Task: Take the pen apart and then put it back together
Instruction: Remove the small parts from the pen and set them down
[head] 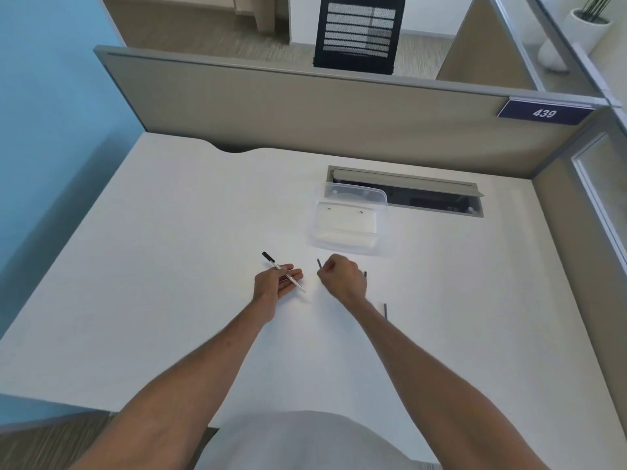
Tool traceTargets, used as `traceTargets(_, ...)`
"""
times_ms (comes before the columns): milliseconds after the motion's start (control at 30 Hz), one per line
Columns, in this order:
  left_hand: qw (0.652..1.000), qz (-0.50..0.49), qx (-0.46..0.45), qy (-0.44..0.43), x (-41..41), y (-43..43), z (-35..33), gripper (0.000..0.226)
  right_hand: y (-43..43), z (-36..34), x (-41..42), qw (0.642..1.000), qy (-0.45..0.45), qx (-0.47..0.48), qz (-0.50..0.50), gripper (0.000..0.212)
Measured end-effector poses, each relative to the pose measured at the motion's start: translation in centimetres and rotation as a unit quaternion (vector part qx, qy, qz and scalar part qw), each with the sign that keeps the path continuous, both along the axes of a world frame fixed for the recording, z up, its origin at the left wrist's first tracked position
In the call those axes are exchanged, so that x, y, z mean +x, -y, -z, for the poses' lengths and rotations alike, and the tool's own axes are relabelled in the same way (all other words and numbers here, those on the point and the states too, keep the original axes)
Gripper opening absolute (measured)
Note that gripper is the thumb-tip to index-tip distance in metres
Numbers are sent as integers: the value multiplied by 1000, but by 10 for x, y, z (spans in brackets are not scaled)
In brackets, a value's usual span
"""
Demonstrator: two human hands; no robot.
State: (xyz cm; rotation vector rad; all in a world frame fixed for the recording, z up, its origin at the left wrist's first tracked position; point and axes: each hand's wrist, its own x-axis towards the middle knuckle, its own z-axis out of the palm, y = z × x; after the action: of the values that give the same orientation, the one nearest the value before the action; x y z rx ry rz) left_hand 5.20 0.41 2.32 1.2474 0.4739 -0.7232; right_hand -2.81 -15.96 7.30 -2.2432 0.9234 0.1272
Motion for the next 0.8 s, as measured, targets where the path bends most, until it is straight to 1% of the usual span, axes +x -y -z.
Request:
traceTargets(133,1000,3,-12,-1,7,8,-2,31,23,-21,26,996,52,38,67,15)
traceTargets(233,1000,-1,-15,-5,15,14,-5,32,43,-38,50,989,87,39,112,15)
traceTargets(333,1000,-6,-23,-6,24,21,-14,33,63,-48,76,984,108,54,134,16)
traceTargets(500,999,-6,-38,-7,40,30,-25,34,84,-44,109,982,103,77,138,14)
traceTargets(567,999,-4,-39,-12,45,32,-25,34,91,-38,121,982,91,76,144,12)
traceTargets(733,999,1,-31,-15,53,31,-24,32,103,-20,141,989,52,60,122,3)
traceTargets(800,999,1,-28,-15,55,28,-23,32,104,-15,145,990,46,60,121,16)
